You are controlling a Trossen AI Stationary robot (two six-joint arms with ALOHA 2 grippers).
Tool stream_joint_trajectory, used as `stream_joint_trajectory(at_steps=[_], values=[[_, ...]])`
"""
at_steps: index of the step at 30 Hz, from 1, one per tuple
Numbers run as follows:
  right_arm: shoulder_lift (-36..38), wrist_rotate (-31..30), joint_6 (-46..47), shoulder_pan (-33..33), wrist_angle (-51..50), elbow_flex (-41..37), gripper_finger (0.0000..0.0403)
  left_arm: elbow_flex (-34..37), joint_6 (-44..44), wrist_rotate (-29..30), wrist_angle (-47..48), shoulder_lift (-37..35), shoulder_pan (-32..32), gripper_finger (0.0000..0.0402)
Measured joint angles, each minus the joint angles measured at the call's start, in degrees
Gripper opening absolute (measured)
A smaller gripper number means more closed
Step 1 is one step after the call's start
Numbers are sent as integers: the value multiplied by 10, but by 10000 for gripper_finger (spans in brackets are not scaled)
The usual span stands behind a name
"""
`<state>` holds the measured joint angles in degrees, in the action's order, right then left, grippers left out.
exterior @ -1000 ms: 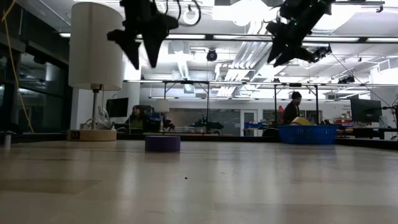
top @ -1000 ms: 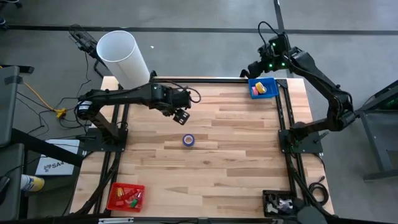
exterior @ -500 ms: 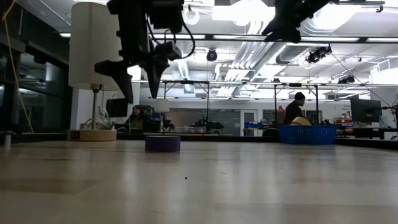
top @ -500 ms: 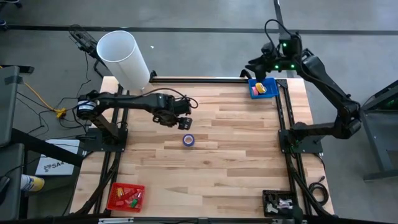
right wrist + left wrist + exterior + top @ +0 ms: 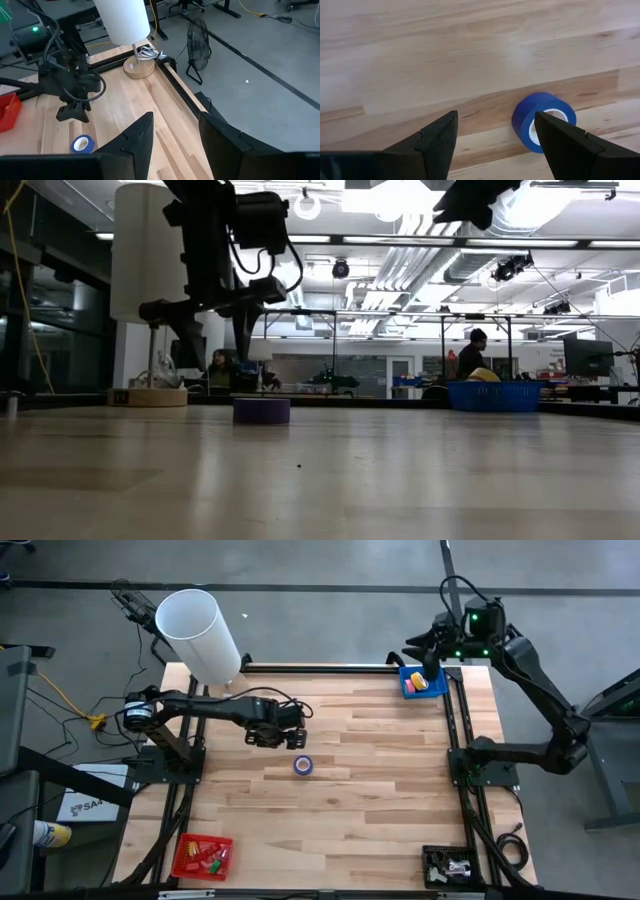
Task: Pick and place Stapler, Stapler remover, tape
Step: Put the blue tape into the blue bin
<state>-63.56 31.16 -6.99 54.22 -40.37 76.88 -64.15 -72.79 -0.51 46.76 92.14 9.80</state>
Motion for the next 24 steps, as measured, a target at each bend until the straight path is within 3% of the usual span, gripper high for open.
stream_joint_trajectory(at_steps=[6, 10, 15, 24], values=[[7, 0, -22, 0, -23, 0, 149, 3, -1, -2, -17, 10, 0, 259], [7, -1, -25, 0, -33, 0, 149, 2, 8, -34, -48, 32, 0, 259], [8, 8, -29, 0, -35, 0, 149, 3, 37, -66, -54, 62, -1, 259], [11, 18, -36, 0, -39, 0, 149, 2, 114, -65, -64, 66, -1, 259]])
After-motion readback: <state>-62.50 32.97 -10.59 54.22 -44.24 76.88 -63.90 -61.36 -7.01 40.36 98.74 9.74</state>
